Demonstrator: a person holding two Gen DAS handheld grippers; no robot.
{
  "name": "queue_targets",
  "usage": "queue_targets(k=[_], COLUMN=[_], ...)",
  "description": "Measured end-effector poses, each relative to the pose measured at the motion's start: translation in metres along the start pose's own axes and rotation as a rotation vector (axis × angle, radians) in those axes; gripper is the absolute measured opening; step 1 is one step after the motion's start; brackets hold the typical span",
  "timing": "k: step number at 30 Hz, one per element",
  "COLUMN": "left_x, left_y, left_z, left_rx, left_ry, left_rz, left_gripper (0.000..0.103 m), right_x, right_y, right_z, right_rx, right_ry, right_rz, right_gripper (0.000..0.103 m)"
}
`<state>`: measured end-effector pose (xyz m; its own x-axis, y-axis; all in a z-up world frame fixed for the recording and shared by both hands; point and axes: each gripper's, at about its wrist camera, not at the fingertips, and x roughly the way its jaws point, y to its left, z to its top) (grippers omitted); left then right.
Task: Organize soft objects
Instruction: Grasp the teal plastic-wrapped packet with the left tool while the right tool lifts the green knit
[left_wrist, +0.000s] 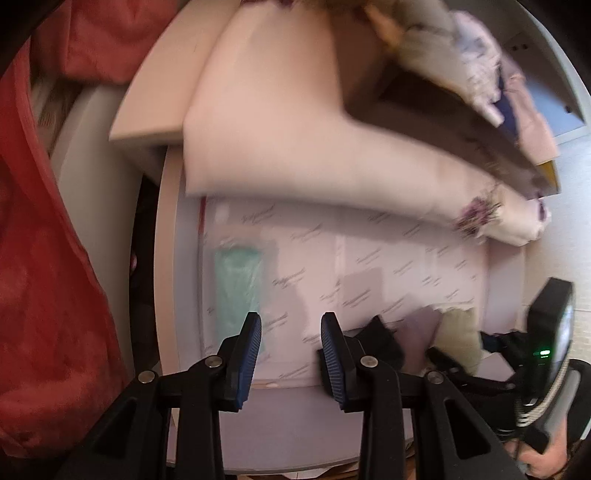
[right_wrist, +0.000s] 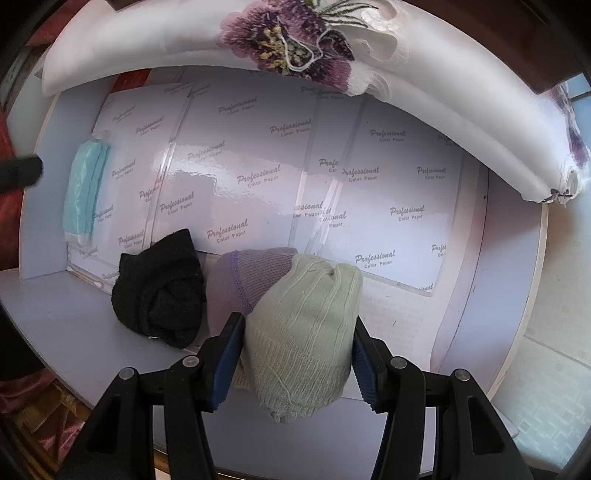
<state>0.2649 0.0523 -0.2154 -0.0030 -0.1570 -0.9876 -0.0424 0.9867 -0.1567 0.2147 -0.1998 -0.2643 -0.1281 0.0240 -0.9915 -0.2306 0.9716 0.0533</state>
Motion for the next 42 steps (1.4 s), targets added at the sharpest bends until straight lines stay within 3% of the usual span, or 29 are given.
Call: queue_targets(k=[9,15,17,23,27,30,37,42], left_x=[0.04,0.062,0.064,0.075,0.067,0.054,0.056,0.066], left_y=[-0.003,-0.002,0.002,0.005,-0.014,-0.023,0.003,-0.005], left_z=[-0.002,-0.001,0.0,0.002,0.005,0.006,0.008,0.008], left_rx=[0.04,0.02,-0.003,-0.033,0.006,0.039,-0.095,-0.054], left_ry=[0.056,0.083,0.08,0.079,0.047,-0.004,-0.003,0.006], left_rz=[0.15,0.186,0.183,0.146,-0.05,-0.093,0.012,0.059], left_gripper=[0.04,0.045,0.053,0.06,0.06,0.06,0.06,0.06], right_x=[0.002,0.001,0.0,0.0,-0.001,0.0,0.002,0.004], right_y=[-0.002,-0.001,0.0,0.001,0.001,0.0,-0.001,-0.001], right_z=[0.003,0.003,0.003,0.002,0.002,0.002,0.002,0.002], right_rx=[-0.001,-0.005,-0.003,-0.003,-0.002,0.0,0.003,-0.002], right_ry=[0.002,0.002,0.002,0.002,0.003,0.003,0.004,0.003], right_rz=[0.002,-0.002,-0.002,-0.003,-0.003,-0.001,0.001,-0.001], right_gripper=[0.056,0.056,0.056,0.056,0.056,0.056,0.056,0.056])
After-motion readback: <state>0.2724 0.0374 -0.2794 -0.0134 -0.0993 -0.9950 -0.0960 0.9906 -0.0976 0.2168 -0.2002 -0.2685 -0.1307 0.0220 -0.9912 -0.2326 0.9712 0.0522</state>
